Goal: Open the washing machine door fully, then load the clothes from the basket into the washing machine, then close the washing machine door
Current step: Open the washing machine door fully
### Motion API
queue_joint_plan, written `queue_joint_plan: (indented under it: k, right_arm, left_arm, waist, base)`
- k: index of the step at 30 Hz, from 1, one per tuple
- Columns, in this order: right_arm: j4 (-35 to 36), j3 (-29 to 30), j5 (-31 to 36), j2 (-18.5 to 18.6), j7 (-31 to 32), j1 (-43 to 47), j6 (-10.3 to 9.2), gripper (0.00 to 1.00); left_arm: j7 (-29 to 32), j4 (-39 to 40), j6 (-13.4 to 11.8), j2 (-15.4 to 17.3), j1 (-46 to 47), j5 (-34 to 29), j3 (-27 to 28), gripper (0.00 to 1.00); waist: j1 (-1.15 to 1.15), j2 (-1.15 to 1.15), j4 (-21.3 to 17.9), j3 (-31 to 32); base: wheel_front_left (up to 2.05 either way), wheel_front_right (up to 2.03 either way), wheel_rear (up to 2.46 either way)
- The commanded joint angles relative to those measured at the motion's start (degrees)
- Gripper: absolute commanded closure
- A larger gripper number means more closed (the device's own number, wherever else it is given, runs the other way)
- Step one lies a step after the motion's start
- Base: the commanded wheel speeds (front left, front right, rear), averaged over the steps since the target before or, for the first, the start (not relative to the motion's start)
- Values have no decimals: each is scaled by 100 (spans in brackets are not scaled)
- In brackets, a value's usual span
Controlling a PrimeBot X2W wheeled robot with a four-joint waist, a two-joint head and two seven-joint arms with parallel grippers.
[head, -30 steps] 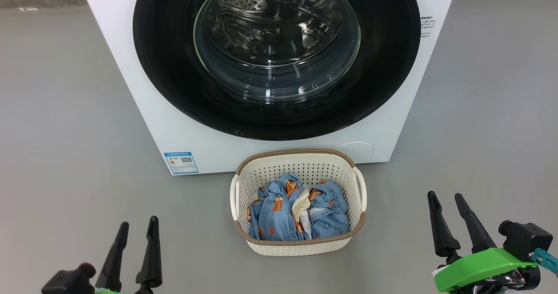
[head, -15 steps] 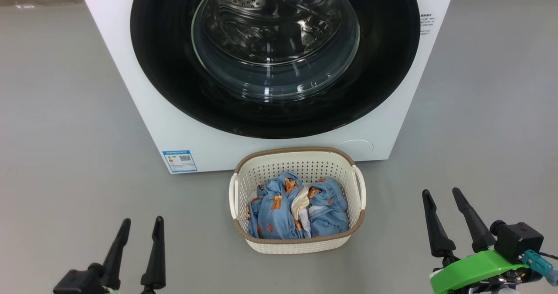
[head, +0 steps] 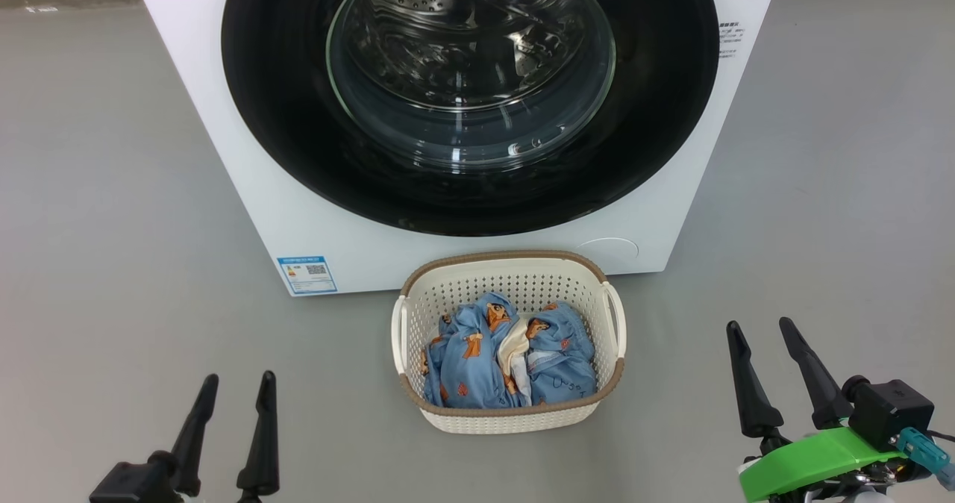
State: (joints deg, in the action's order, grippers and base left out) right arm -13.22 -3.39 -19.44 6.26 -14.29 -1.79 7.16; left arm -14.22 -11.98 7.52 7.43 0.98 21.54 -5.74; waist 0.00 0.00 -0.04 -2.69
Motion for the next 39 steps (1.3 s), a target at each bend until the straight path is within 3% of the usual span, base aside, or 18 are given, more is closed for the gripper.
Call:
queue_joint_plan:
  k: [1,15,39]
  right_arm:
    - [162,-91,71,43,-71,-158,33,0]
    - [176,-58,75,13,-71,-140,33,0]
    - [179,-20,71,-22,-71,-191,33,0]
  left_arm:
    - [-78,84,-3,68,218,6,211,0]
    - [-78,30,-3,8,247,-190,337,0]
    - [-78,74,-3,22,332,-74,390,0]
  waist:
    - [0,0,1,1]
    - [0,0,-15,-3]
    - [0,0,-97,-88]
  base:
    - [0,0,0]
    - [33,33,-65]
    - [120,120,-239]
